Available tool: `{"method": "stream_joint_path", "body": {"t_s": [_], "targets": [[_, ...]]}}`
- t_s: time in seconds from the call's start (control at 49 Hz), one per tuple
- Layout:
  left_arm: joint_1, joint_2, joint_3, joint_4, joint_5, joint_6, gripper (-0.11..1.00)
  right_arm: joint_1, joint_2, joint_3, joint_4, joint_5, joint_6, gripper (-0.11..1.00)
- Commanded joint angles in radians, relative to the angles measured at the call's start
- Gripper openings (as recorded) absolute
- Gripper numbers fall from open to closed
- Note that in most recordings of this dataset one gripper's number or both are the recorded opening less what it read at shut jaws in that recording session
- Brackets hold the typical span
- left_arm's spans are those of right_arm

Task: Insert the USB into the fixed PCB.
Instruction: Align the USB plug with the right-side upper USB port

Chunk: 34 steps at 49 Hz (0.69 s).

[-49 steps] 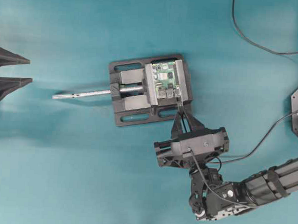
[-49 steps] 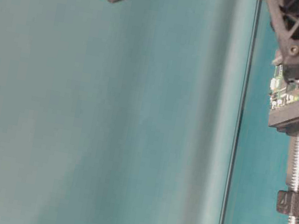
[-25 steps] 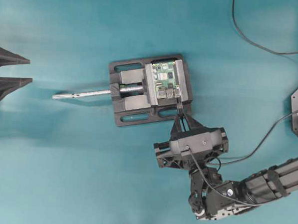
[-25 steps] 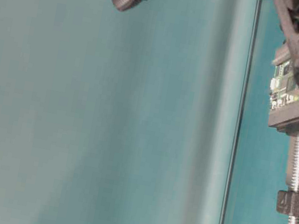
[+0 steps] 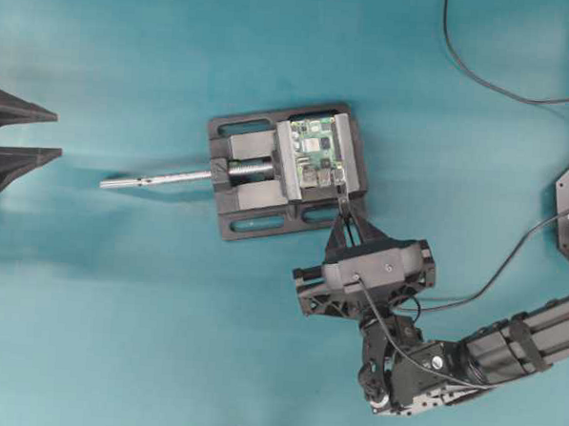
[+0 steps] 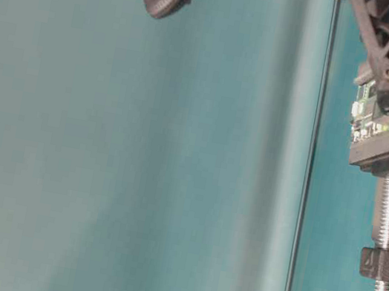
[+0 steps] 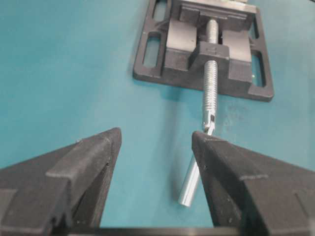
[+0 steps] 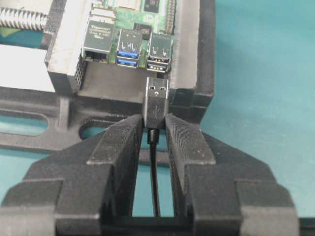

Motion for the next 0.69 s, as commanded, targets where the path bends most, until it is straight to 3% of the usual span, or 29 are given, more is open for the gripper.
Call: {"method": "stream_joint_path", "body": {"t_s": [0.0, 0.673], "targets": [[0.002, 0.008, -0.011, 0.002, -0.008, -0.009, 0.75, -0.005, -0.032, -0.008, -0.008, -0.012, 0.000, 0.19], [0.002, 0.008, -0.011, 0.002, -0.008, -0.009, 0.75, -0.028, -0.018, -0.014, -0.009, -0.015, 0.002, 0.19]]}}
